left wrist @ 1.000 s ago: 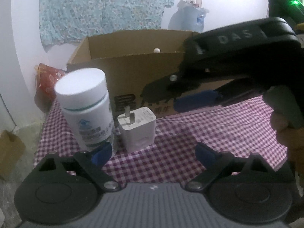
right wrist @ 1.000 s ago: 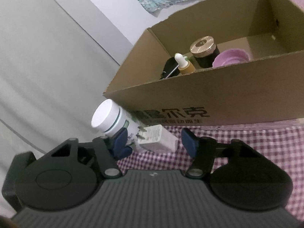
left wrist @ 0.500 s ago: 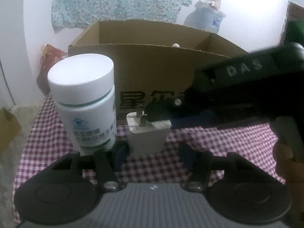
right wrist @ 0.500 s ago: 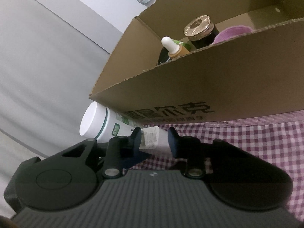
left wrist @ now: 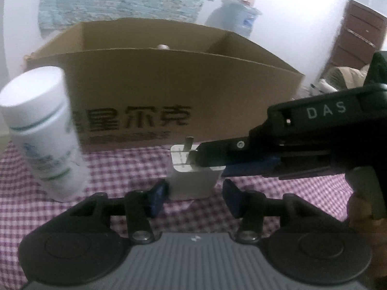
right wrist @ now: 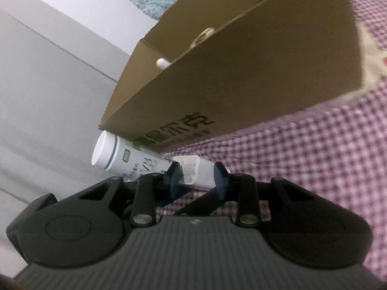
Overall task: Organize rigid objects
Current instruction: 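Lift the white charger plug with the right tool over the box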
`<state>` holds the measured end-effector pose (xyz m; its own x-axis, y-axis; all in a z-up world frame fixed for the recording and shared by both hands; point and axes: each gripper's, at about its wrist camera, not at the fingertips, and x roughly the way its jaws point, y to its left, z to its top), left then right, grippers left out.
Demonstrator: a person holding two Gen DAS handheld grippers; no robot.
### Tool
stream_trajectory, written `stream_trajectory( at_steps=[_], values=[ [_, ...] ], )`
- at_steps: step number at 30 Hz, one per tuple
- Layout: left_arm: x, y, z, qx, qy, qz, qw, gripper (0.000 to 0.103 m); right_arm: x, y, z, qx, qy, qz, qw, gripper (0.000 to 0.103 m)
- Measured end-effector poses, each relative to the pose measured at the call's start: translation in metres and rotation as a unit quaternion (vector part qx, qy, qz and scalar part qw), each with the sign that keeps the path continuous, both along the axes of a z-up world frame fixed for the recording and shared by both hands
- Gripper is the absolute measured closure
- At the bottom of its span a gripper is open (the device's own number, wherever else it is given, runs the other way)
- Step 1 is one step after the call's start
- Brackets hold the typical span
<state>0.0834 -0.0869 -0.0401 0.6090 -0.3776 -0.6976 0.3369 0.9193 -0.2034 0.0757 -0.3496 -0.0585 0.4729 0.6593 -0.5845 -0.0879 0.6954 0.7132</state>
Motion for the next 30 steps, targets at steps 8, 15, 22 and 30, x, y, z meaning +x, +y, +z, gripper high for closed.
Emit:
stream_trajectory(
  at_steps=[8,15,22,30],
  values=[
    [-0.008,-0.017,-0.002,0.002,0.001,-0.032,0.9995,0.052,-0.015,-0.025,-0.002,0.007,0.011,-0.021,1.0,0.072],
    [0.004,-0.029,-0.004,0.029,-0.01,-0.048,0.9984,0.051,-0.013,-0.024,0.0,0.005,0.007,-0.025,1.0,0.072],
    [0.013,-0.045,-0.008,0.042,-0.022,-0.045,0.9979,0.054,-0.012,-0.024,-0.002,0.004,0.004,-0.025,1.0,0.072],
    [0.007,-0.041,-0.001,0.033,-0.024,-0.034,0.9986,0.056,-0.014,-0.022,0.0,0.002,-0.009,-0.02,1.0,0.072]
  ],
)
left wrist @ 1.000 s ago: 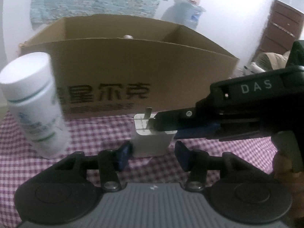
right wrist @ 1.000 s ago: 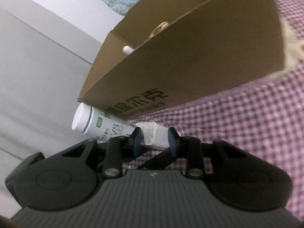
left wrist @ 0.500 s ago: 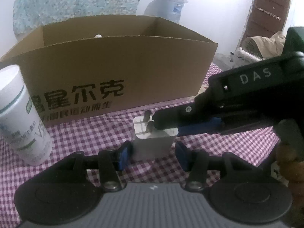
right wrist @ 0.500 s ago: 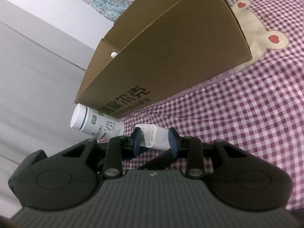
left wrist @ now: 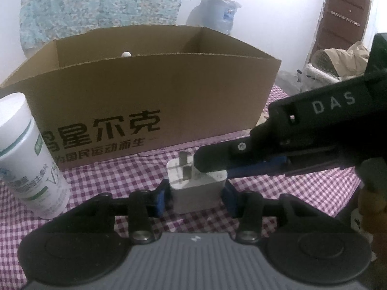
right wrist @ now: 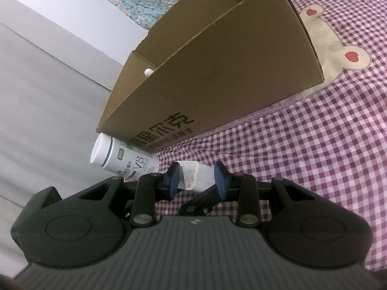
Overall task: Organize rigid objects
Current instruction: 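Lift the white charger plug with the right tool over the box, then lower the charger plug into the box and open the right tool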
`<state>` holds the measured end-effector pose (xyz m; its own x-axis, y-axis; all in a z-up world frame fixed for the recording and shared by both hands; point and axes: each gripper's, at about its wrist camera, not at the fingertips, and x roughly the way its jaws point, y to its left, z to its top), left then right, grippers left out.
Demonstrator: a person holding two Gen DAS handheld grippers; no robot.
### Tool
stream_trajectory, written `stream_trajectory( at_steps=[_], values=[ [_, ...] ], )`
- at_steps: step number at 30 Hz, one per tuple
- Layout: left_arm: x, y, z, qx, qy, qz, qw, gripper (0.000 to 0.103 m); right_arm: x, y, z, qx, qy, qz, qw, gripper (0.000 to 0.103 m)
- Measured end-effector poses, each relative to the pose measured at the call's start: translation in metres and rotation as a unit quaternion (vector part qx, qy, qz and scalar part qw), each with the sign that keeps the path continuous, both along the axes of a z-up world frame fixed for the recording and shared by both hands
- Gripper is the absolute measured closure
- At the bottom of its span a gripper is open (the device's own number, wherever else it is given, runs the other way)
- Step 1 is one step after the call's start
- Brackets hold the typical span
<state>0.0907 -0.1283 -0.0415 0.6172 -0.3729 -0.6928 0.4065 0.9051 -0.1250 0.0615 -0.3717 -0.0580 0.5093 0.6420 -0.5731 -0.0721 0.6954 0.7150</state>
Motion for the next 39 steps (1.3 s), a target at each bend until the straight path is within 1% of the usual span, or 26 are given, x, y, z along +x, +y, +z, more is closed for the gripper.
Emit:
stream_trajectory(
  at_steps=[5,9,11,13,16,20,21,23,26,29,31,34,37,39],
  values=[
    [-0.009,0.011,0.02,0.0,-0.02,0.005,0.9998,0.056,-0.005,0.003,0.014,0.001,-0.023,0.005,1.0,0.072],
    [-0.012,0.014,0.049,-0.005,-0.049,0.005,0.9988,0.056,-0.007,0.003,0.038,0.004,-0.058,0.008,0.998,0.072],
    [-0.008,0.014,0.067,-0.008,-0.062,0.003,0.998,0.056,-0.004,0.002,0.053,0.006,-0.082,0.011,0.997,0.072],
    [0.001,0.013,0.083,-0.015,-0.072,-0.002,0.9973,0.056,0.001,0.001,0.071,0.004,-0.11,0.014,0.994,0.072],
    [0.023,0.008,0.107,-0.028,-0.074,-0.004,0.9969,0.056,0.015,-0.002,0.092,-0.002,-0.142,0.017,0.99,0.072],
    [0.063,-0.011,0.128,-0.026,-0.072,-0.008,0.997,0.057,0.052,-0.014,0.112,-0.005,-0.158,0.016,0.987,0.072],
    [0.074,-0.017,0.13,-0.027,-0.067,-0.011,0.9973,0.058,0.064,-0.016,0.115,-0.01,-0.158,0.016,0.987,0.072],
    [0.107,-0.023,0.13,-0.042,-0.036,-0.014,0.9984,0.059,0.09,-0.021,0.119,-0.021,-0.154,0.02,0.988,0.072],
    [0.15,-0.033,0.125,-0.042,-0.001,-0.011,0.9991,0.059,0.128,-0.03,0.122,-0.05,-0.141,0.022,0.989,0.072],
    [0.187,-0.04,0.113,-0.041,0.035,-0.004,0.9985,0.059,0.166,-0.037,0.116,-0.068,-0.121,0.021,0.99,0.073],
    [0.208,-0.044,0.105,-0.036,0.054,0.001,0.9979,0.059,0.19,-0.042,0.108,-0.068,-0.104,0.021,0.992,0.073],
    [0.233,-0.05,0.092,-0.02,0.078,0.01,0.9967,0.059,0.222,-0.046,0.092,-0.069,-0.079,0.024,0.994,0.073],
    [0.247,-0.051,0.078,-0.025,0.112,0.026,0.9931,0.059,0.24,-0.046,0.078,-0.084,-0.064,0.032,0.994,0.074],
    [0.255,-0.053,0.07,-0.024,0.124,0.029,0.9915,0.059,0.249,-0.044,0.071,-0.096,-0.061,0.038,0.993,0.074]
  ],
)
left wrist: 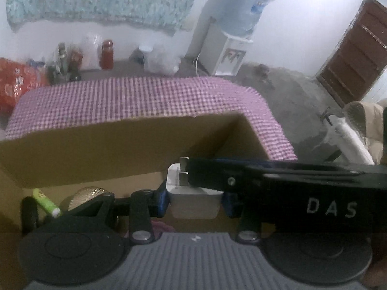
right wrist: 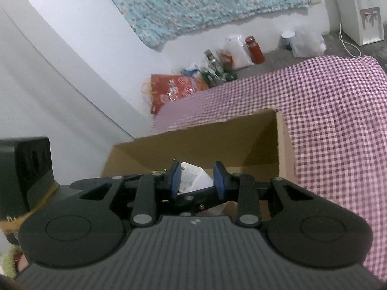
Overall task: Organize rigid objects
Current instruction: 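Lower the charger plug into the box and open the right tool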
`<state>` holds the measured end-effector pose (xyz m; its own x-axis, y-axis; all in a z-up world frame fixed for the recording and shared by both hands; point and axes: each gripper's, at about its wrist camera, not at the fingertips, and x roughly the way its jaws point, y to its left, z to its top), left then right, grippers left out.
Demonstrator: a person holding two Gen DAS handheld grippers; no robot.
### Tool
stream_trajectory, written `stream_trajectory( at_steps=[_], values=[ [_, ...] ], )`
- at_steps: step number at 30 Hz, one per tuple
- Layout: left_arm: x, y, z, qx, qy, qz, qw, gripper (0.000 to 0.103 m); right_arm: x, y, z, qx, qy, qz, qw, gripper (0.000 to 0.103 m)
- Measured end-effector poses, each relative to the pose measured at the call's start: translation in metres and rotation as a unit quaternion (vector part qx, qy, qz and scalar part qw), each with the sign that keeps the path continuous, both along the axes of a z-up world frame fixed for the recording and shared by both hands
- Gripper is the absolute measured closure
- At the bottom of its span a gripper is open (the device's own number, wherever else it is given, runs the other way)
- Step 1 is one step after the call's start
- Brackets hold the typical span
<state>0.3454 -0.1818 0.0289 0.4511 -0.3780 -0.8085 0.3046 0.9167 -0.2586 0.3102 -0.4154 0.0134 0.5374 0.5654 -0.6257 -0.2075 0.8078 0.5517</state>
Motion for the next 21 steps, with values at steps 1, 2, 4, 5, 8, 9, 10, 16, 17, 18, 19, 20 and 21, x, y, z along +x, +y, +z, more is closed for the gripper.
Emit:
stream_trajectory(
  at_steps=[1,2,4,5,8,9,10,16,17,18,19,20,21],
  values=[
    [0.003,0.0,-0.004,0.001,0.004,0.0,1.0,0.059,0.004,0.001,-0.002,-0.005,0.0,0.003,1.0,0.075],
    [0.007,-0.001,-0.006,0.001,0.007,0.001,1.0,0.059,0.003,0.004,-0.003,-0.012,-0.007,0.007,1.0,0.075],
    [0.011,-0.001,-0.01,0.0,0.012,0.002,0.9999,0.059,0.006,0.006,-0.004,-0.02,-0.011,0.011,1.0,0.075],
    [0.012,-0.001,-0.011,-0.001,0.012,0.0,0.9999,0.059,0.008,0.006,-0.005,-0.022,-0.013,0.013,1.0,0.075],
    [0.011,-0.001,-0.012,-0.009,0.009,-0.004,0.9999,0.059,0.01,0.006,-0.005,-0.022,-0.017,0.017,0.999,0.075],
    [0.011,-0.001,-0.012,-0.01,0.009,-0.006,0.9999,0.059,0.01,0.006,-0.005,-0.023,-0.019,0.018,0.999,0.075],
    [0.011,-0.003,-0.012,-0.009,0.008,-0.006,0.9999,0.059,0.009,0.006,-0.005,-0.023,-0.019,0.018,0.999,0.075],
    [0.005,-0.004,-0.006,-0.011,0.006,-0.004,0.9999,0.056,0.004,-0.001,-0.005,-0.01,-0.022,0.015,1.0,0.075],
    [0.002,-0.003,-0.004,-0.013,0.006,-0.004,0.9999,0.053,0.002,-0.002,-0.004,-0.005,-0.023,0.014,1.0,0.075],
    [0.0,-0.002,-0.001,-0.015,0.004,-0.004,0.9999,0.051,0.0,-0.004,-0.002,-0.001,-0.025,0.012,1.0,0.075],
    [-0.004,-0.001,0.003,-0.018,0.002,-0.003,0.9998,0.046,-0.003,-0.007,-0.001,0.005,-0.027,0.01,1.0,0.075],
    [-0.008,-0.001,0.007,-0.02,-0.001,-0.004,0.9998,0.044,-0.008,-0.01,0.002,0.011,-0.029,0.008,0.999,0.075],
    [-0.013,0.0,0.011,-0.022,-0.005,-0.006,0.9997,0.042,-0.012,-0.012,0.005,0.017,-0.032,0.007,0.999,0.075]
  ],
)
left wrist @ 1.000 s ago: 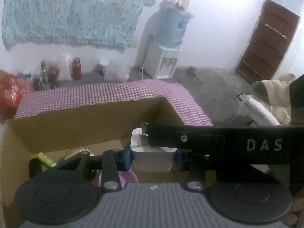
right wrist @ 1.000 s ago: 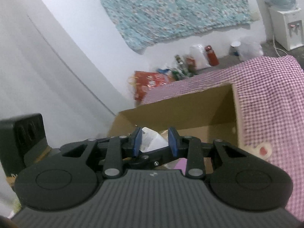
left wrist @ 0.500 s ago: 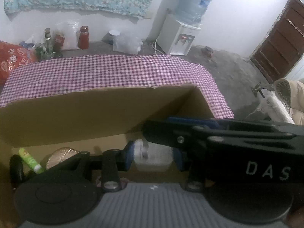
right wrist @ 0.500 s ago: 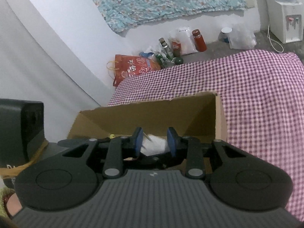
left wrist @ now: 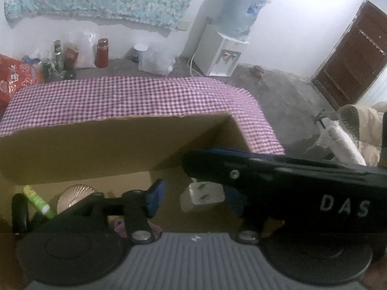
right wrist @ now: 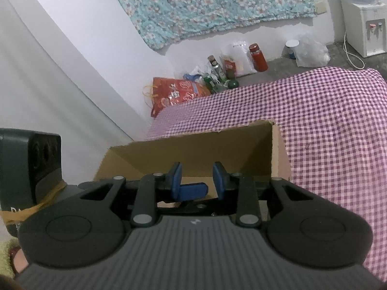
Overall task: Organize rigid objects
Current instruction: 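Lower the charger plug into the box and open the right tool, then return the right tool and close on the white supplement jar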
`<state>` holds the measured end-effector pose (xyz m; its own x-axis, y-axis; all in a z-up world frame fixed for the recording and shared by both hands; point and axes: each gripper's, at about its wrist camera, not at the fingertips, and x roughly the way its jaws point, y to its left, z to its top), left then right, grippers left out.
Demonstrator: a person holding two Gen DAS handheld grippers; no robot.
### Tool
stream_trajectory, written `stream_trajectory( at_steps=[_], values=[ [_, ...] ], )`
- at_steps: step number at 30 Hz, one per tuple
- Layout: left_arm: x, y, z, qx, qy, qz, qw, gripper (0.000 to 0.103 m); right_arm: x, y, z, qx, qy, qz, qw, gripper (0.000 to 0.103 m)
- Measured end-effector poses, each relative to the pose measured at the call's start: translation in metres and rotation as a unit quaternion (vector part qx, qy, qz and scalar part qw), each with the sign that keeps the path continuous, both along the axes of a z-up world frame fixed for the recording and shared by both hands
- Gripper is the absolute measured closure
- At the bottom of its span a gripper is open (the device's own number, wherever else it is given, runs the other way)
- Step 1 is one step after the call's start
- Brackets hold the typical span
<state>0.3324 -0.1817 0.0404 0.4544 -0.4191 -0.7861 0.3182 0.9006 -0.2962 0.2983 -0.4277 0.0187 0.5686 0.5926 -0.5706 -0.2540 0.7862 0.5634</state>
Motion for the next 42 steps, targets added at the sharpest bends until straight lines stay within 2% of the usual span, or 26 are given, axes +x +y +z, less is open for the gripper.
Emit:
stream_trajectory(
  at_steps=[6,8,10,11,15,21,24,27,31,33,36,42],
  values=[
    [-0.044,0.001,0.032,0.021,-0.045,-0.005,0.9988,0.029,-0.048,-0.023,0.027,0.047,-0.028,-0.005,0.998,0.072],
    [-0.063,0.005,0.043,0.013,-0.056,-0.009,0.9983,0.025,-0.071,-0.031,0.038,0.061,-0.039,-0.007,0.997,0.068],
    [-0.083,0.009,0.053,-0.001,-0.071,-0.015,0.9973,0.018,-0.094,-0.037,0.049,0.07,-0.052,-0.01,0.996,0.054],
    [-0.095,0.012,0.059,-0.007,-0.079,-0.018,0.9967,0.015,-0.107,-0.042,0.054,0.073,-0.058,-0.012,0.996,0.051],
    [-0.144,0.027,0.073,-0.019,-0.111,-0.031,0.9931,0.009,-0.16,-0.049,0.069,0.08,-0.082,-0.016,0.993,0.026],
    [-0.213,0.073,0.073,-0.05,-0.138,0.005,0.9892,0.002,-0.232,-0.042,0.071,0.08,-0.105,-0.009,0.991,0.001],
    [-0.238,0.094,0.065,-0.042,-0.147,0.037,0.9876,0.001,-0.257,-0.027,0.065,0.054,-0.098,-0.009,0.994,0.001],
    [-0.253,0.112,0.057,-0.027,-0.153,0.046,0.9867,0.001,-0.271,-0.002,0.058,-0.007,-0.08,-0.014,0.997,0.001],
    [-0.27,0.137,0.044,-0.005,-0.174,0.068,0.9825,0.001,-0.284,0.032,0.049,-0.081,-0.078,-0.026,0.993,0.001],
    [-0.271,0.145,0.036,0.011,-0.178,0.08,0.9807,0.001,-0.284,0.046,0.045,-0.102,-0.076,-0.021,0.992,0.001],
    [-0.27,0.156,0.024,0.026,-0.174,0.095,0.9797,0.001,-0.283,0.065,0.037,-0.092,-0.065,0.0,0.994,0.001],
    [-0.261,0.171,-0.001,0.048,-0.167,0.107,0.9789,0.002,-0.269,0.095,0.026,-0.029,-0.049,0.05,0.997,0.001]
  ],
)
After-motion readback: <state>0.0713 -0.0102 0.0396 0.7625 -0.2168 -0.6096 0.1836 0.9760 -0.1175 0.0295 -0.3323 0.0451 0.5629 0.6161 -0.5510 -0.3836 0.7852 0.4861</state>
